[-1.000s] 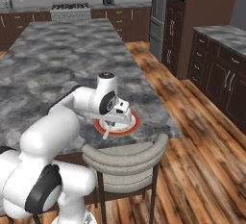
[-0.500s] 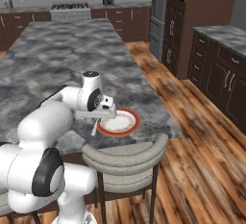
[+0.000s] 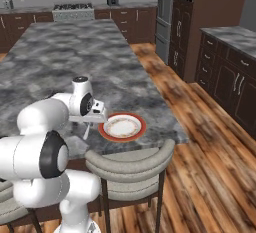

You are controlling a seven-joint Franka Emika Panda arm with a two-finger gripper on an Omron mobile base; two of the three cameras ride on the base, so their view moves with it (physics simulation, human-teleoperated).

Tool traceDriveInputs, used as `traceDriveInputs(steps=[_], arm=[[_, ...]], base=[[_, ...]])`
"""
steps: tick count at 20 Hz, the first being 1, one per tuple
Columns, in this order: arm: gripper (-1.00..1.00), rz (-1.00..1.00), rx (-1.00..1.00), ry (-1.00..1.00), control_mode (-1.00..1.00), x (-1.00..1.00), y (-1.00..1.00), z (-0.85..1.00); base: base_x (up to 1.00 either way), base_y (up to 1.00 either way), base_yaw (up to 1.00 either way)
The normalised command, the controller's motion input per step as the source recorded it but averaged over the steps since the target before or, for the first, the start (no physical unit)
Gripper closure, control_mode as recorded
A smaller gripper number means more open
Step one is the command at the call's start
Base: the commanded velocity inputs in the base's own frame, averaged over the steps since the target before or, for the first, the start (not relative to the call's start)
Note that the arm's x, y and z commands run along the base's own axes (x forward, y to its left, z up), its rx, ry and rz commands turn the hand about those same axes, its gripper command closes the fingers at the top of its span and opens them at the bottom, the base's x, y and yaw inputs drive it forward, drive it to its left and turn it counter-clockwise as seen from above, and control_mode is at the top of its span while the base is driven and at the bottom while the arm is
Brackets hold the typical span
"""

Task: Take the fork and place it on the left side of the plate. Then take the spoon and place it on the right side of the plate. Make sure they're directly next to the plate.

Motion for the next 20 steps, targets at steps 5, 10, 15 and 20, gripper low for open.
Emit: traceDriveInputs(steps=[5,10,15,20], arm=[[1.0,0.0,0.0,0.0,-1.0,0.31,0.43,-0.27],[1.0,0.02,0.0,0.0,-1.0,0.32,0.16,-0.29],[1.0,0.05,0.0,0.0,-1.0,0.29,0.01,-0.27],[1.0,0.01,0.0,0.0,-1.0,0.34,0.12,-0.22]], base=[[0.0,0.0,0.0],[0.0,0.0,0.0],[0.0,0.0,0.0],[0.0,0.0,0.0]])
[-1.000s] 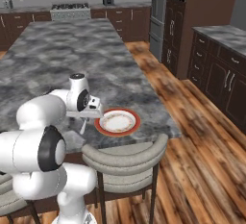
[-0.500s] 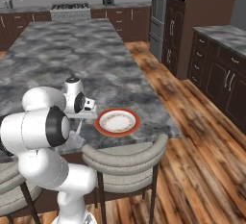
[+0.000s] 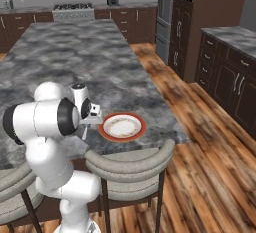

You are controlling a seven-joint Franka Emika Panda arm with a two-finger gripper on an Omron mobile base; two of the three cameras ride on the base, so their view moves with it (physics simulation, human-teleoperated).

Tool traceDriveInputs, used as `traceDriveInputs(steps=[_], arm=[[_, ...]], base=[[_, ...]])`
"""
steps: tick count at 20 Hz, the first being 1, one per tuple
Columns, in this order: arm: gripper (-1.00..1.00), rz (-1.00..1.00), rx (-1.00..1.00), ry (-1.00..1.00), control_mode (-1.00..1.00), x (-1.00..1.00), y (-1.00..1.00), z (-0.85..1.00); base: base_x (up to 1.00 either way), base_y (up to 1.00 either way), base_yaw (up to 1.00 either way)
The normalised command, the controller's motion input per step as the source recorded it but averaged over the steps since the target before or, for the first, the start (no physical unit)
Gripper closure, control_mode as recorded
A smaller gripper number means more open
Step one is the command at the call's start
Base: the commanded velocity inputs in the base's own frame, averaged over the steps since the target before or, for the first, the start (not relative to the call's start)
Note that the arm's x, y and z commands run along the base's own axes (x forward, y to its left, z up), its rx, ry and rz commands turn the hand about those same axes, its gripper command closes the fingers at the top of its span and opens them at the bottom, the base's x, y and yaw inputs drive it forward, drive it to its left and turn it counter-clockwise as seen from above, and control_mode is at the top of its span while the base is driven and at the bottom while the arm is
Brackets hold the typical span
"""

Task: Take the fork and place it on the left side of the plate. Then take the spoon and place it on the right side of the plate. Make sure they're directly next to the plate.

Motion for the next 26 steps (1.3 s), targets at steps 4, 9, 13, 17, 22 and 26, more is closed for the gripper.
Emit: traceDriveInputs(steps=[4,9,13,17,22,26], arm=[[1.0,0.03,0.0,-0.01,-1.0,0.34,0.14,-0.26],[1.0,0.13,0.0,0.0,-1.0,0.33,0.01,-0.25],[1.0,0.15,0.0,0.0,-1.0,0.31,0.0,-0.22],[1.0,0.08,0.0,0.0,-1.0,0.31,0.06,-0.19],[-1.0,0.04,0.0,0.0,-1.0,0.13,0.0,-0.08],[-1.0,0.01,0.0,0.0,-1.0,0.01,0.01,0.08]], base=[[0.0,0.0,0.0],[0.0,0.0,0.0],[0.0,0.0,0.0],[0.0,0.0,0.0],[0.0,0.0,0.0],[0.0,0.0,0.0]])
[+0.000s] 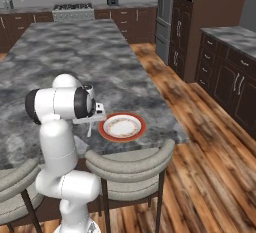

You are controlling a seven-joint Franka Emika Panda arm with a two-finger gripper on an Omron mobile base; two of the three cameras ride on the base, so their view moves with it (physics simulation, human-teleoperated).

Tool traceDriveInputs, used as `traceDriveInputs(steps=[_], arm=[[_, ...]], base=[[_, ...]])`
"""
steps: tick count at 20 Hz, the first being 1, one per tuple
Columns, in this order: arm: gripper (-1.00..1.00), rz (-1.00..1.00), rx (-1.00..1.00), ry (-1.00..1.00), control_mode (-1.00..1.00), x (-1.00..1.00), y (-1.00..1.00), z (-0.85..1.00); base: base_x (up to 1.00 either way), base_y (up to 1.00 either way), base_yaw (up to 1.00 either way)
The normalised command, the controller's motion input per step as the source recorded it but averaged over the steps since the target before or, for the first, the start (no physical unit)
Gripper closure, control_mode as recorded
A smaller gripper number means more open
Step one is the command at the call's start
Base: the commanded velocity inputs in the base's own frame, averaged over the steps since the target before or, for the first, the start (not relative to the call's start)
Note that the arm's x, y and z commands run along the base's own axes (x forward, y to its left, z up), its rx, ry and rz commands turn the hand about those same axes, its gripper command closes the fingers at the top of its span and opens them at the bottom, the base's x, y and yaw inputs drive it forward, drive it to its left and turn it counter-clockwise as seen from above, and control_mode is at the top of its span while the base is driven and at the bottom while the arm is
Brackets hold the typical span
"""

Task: Take the fork and place it on the left side of the plate. Then take the spoon and place it on the right side of the plate. Make sure they're directly next to the plate.

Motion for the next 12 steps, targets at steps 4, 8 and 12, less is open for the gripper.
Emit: traceDriveInputs(steps=[4,8,12], arm=[[-1.0,0.0,0.0,0.0,-1.0,-0.1,0.02,0.22],[-1.0,-0.02,0.0,-0.13,-1.0,-0.55,0.06,0.37],[-1.0,-0.11,0.0,-0.04,-1.0,-0.57,0.05,0.41]], base=[[0.0,0.0,0.0],[0.0,0.0,0.0],[0.0,0.0,0.0]])
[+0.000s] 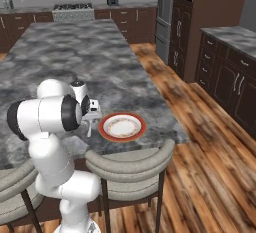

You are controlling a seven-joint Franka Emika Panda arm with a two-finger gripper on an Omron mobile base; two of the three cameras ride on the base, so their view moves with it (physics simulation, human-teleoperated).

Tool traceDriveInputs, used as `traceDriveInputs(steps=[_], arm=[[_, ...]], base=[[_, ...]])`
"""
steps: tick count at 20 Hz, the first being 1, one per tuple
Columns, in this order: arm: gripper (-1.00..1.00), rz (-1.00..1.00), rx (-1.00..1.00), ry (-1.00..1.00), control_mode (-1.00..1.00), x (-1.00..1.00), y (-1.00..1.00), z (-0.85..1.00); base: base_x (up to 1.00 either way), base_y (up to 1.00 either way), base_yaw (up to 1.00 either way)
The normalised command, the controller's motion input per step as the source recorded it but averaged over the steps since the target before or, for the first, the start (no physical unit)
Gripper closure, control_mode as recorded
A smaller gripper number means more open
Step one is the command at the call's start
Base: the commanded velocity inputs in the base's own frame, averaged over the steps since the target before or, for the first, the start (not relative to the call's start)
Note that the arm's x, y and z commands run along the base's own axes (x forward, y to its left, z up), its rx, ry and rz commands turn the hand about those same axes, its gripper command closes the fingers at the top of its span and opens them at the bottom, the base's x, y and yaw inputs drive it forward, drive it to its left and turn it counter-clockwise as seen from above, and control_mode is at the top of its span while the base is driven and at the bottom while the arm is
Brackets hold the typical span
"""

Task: Take the fork and place it on the left side of the plate. Then take the spoon and place it on the right side of the plate. Make sure they're directly next to the plate.

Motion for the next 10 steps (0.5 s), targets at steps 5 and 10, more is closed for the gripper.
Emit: traceDriveInputs(steps=[5,10], arm=[[-1.0,-0.11,0.0,0.0,-1.0,-0.63,0.0,0.33],[-1.0,-0.05,0.0,0.0,-1.0,-0.67,0.0,0.33]], base=[[0.0,0.0,0.0],[0.0,0.0,0.0]])
